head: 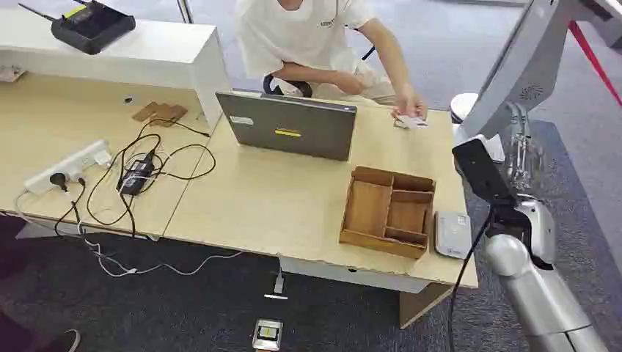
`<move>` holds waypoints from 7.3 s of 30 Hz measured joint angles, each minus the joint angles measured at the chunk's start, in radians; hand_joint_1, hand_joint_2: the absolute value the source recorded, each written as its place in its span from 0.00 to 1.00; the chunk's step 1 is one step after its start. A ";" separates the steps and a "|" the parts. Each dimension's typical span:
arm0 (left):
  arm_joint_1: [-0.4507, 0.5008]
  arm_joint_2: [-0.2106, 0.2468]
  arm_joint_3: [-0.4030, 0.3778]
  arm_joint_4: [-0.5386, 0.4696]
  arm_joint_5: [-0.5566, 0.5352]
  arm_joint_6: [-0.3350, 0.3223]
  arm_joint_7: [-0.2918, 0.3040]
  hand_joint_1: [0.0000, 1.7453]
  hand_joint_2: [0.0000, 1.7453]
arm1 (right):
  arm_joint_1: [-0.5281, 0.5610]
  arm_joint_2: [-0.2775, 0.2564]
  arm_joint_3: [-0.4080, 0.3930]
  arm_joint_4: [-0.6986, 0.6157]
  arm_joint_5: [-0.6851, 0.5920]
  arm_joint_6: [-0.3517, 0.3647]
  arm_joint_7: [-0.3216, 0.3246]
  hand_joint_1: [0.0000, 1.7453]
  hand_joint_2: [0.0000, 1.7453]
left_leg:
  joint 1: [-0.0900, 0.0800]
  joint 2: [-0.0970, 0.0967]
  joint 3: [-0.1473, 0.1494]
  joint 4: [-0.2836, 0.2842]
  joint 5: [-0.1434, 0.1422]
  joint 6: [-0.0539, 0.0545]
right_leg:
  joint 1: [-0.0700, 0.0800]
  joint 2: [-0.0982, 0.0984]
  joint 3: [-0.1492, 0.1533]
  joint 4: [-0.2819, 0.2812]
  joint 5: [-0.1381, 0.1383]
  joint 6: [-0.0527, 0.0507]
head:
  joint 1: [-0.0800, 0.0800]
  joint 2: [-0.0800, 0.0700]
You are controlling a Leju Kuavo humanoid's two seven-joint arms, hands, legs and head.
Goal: Pass the card to the sensor for recognition and then transmit it.
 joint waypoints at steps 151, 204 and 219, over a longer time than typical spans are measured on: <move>0.056 0.001 0.102 0.021 0.020 0.052 -0.002 0.00 0.00 | 0.077 0.034 0.134 0.571 -0.190 -0.076 -0.083 1.00 1.00 | 0.000 0.001 0.001 0.000 0.000 0.000 | 0.000 0.000 0.000 -0.001 0.000 0.000 | 0.000 0.000; -0.029 0.013 0.070 0.011 -0.154 -0.082 -0.028 0.00 0.00 | -0.370 0.121 0.191 0.451 0.062 0.079 0.019 0.00 1.00 | 0.000 0.000 -0.001 0.000 0.000 0.000 | 0.000 0.000 -0.002 0.001 0.001 0.000 | 0.000 0.000; -0.009 0.014 0.082 0.010 -0.141 -0.061 -0.022 0.00 0.00 | -0.390 0.208 0.236 0.591 0.068 0.019 -0.008 0.00 1.00 | 0.000 0.000 -0.001 0.001 0.000 0.000 | 0.000 0.000 -0.002 0.000 0.000 0.000 | 0.000 0.000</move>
